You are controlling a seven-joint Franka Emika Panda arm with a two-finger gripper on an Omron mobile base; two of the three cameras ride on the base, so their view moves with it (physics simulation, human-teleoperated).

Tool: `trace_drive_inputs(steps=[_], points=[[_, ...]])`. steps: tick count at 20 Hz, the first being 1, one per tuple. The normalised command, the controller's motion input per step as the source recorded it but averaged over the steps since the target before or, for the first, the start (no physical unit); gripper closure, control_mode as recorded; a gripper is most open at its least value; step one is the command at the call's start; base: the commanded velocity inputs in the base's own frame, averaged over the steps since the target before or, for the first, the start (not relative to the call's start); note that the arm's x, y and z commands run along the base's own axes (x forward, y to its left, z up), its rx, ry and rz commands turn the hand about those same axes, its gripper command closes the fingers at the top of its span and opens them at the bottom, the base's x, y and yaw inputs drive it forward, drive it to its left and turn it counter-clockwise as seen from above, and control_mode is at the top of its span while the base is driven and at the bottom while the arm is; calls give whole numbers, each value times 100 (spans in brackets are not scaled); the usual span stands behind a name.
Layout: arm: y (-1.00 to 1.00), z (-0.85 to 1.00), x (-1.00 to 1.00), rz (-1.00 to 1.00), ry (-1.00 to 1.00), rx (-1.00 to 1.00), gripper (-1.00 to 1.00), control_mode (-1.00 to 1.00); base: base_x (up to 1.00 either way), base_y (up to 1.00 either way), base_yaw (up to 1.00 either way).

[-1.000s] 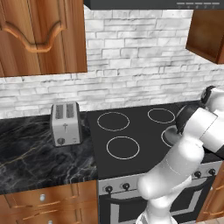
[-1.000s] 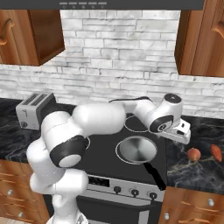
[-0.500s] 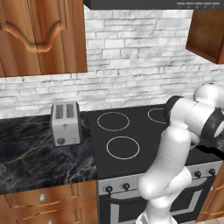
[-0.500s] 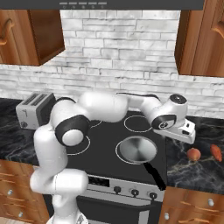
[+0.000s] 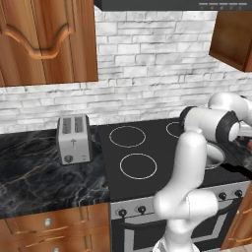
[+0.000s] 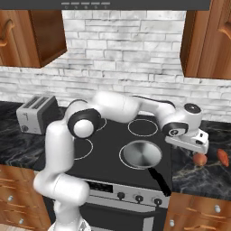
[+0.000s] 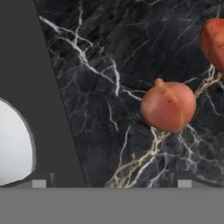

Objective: Put the onion and sweet potato in the pan. Then turn on the front right burner and set the heat to medium.

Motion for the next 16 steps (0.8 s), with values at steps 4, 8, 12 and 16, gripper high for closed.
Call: trace_drive_inputs(steps=[4, 8, 12, 16], points=[[-57, -28, 3, 0, 0, 0, -100, -100, 0, 0, 0], [-44, -6, 6, 0, 0, 0, -100, -100, 0, 0, 0], [-22, 0, 1, 0, 0, 0, -100, -100, 0, 0, 0], [-3, -8, 22, 2, 0, 0, -100, -100, 0, 0, 0]])
